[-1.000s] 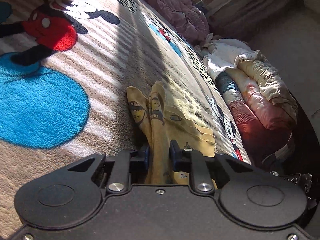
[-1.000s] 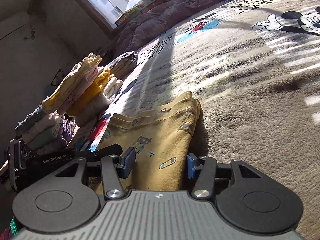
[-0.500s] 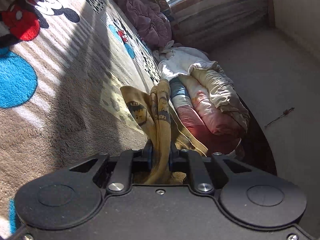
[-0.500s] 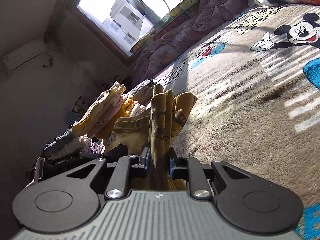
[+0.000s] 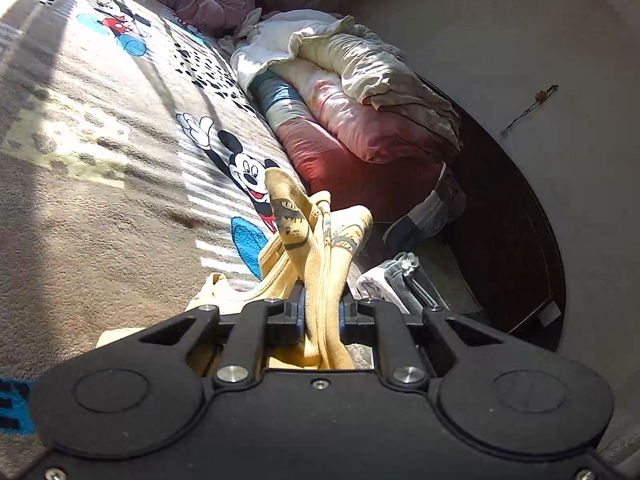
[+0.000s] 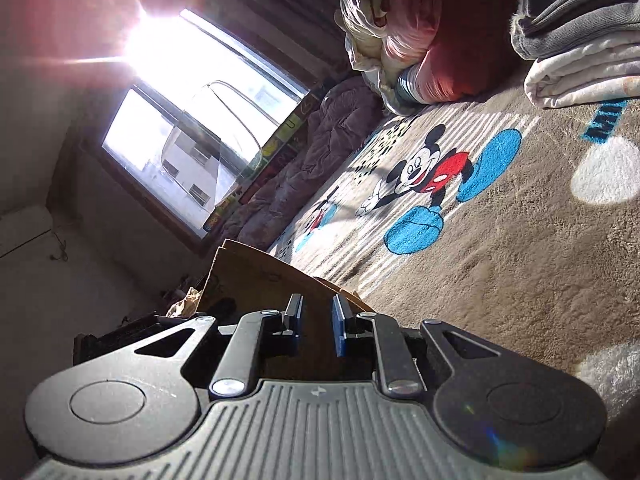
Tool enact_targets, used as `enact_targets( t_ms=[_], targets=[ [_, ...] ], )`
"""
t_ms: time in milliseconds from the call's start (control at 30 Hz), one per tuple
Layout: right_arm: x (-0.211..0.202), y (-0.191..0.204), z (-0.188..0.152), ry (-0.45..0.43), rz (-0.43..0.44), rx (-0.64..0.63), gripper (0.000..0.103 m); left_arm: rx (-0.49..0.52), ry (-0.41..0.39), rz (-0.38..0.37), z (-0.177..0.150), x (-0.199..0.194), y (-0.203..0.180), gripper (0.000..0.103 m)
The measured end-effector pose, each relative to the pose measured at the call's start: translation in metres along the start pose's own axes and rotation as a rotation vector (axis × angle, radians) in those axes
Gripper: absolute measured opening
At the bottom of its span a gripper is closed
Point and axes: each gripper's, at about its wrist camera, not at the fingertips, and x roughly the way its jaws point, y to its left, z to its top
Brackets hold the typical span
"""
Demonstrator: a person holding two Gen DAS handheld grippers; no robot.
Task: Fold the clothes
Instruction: 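Carry the folded shirt with both grippers and set it beside the grey clothes stack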
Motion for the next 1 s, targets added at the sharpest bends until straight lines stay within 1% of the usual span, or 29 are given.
enact_targets(
  t_ms=[67,133,233,267,333,367,400,433,467,500,533,600,633,667,700,767,800,867,900,933,967,1000],
  targets=[
    [0.002,-0.014,0.002,0.010,0.007,0.028,0.019,0.049,-0.006,0.003,0.007,-0.002,-0.016,0.011],
    [0.012,-0.016,-0.003,0.045,-0.008,0.024,0.019,0.076,-0.006,0.006,0.014,-0.004,-0.029,0.011],
    [0.018,-0.023,-0.002,0.013,-0.033,0.068,0.019,0.100,-0.003,0.009,0.022,-0.002,-0.044,0.011],
    [0.020,-0.025,-0.001,0.000,-0.041,0.084,0.020,0.105,-0.002,0.011,0.023,0.000,-0.049,0.011],
    [0.023,-0.030,0.001,-0.024,-0.058,0.116,0.032,0.116,0.001,0.015,0.025,0.003,-0.057,0.011],
    [0.025,-0.032,0.002,-0.036,-0.066,0.131,0.035,0.123,0.007,0.021,0.025,0.007,-0.061,0.011],
    [0.027,-0.034,0.002,-0.049,-0.074,0.147,0.040,0.133,0.015,0.028,0.025,0.013,-0.064,0.011],
    [0.029,-0.036,0.003,-0.061,-0.082,0.163,0.042,0.147,0.030,0.036,0.025,0.021,-0.069,0.011],
    [0.029,-0.039,0.006,-0.080,-0.096,0.161,0.042,0.156,0.044,0.040,0.026,0.031,-0.073,0.011],
    [0.028,-0.043,0.009,-0.100,-0.110,0.157,0.044,0.161,0.055,0.043,0.026,0.040,-0.077,0.011],
    [0.028,-0.046,0.012,-0.120,-0.125,0.152,0.050,0.162,0.064,0.041,0.028,0.049,-0.079,0.011],
    [0.027,-0.052,0.018,-0.160,-0.153,0.143,0.052,0.159,0.084,0.025,0.033,0.074,-0.086,0.010],
    [0.027,-0.053,0.022,-0.187,-0.167,0.128,0.055,0.157,0.094,0.017,0.035,0.087,-0.090,0.010],
    [0.024,-0.056,0.027,-0.239,-0.183,0.111,0.055,0.155,0.100,0.004,0.039,0.100,-0.094,0.010],
    [0.023,-0.059,0.032,-0.281,-0.193,0.102,0.055,0.151,0.100,-0.020,0.046,0.114,-0.100,0.011],
    [0.013,-0.067,0.044,-0.394,-0.237,0.081,0.057,0.135,0.084,-0.072,0.063,0.142,-0.112,0.010],
    [0.011,-0.070,0.049,-0.426,-0.253,0.078,0.059,0.116,0.070,-0.093,0.073,0.155,-0.114,0.010],
    [0.007,-0.078,0.058,-0.480,-0.281,0.076,0.061,0.073,0.044,-0.110,0.094,0.183,-0.112,0.011],
    [0.005,-0.081,0.063,-0.506,-0.295,0.075,0.062,0.069,0.039,-0.094,0.103,0.198,-0.107,0.012],
    [0.007,-0.084,0.066,-0.510,-0.300,0.073,0.062,0.067,0.047,-0.055,0.109,0.216,-0.099,0.014],
    [0.010,-0.085,0.069,-0.500,-0.305,0.063,0.062,0.075,0.086,0.037,0.109,0.237,-0.082,0.035],
    [0.014,-0.086,0.071,-0.489,-0.310,0.053,0.062,0.082,0.124,0.129,0.110,0.259,-0.064,0.062]
  ],
)
